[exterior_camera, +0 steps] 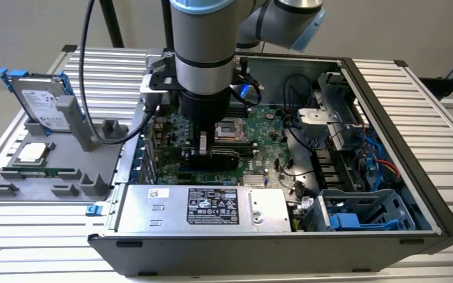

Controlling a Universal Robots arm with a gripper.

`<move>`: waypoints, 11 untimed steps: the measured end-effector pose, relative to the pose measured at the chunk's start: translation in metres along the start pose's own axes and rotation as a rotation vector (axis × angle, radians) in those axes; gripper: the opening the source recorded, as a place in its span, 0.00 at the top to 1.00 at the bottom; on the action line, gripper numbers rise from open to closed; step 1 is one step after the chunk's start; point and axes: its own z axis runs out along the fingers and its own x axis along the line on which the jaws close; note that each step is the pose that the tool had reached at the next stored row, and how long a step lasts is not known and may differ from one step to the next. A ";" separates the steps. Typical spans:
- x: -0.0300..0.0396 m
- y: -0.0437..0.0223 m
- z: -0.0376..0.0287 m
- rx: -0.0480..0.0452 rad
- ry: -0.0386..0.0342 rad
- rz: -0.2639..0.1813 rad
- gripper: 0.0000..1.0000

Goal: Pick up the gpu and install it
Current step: 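Insert the gpu into the slot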

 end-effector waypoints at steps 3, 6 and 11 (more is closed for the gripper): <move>-0.0002 0.0000 -0.0028 -0.0007 -0.0014 0.000 1.00; -0.0001 -0.0003 -0.0087 -0.0029 0.0001 0.000 1.00; -0.0003 -0.0032 -0.0114 -0.0029 -0.0001 0.000 1.00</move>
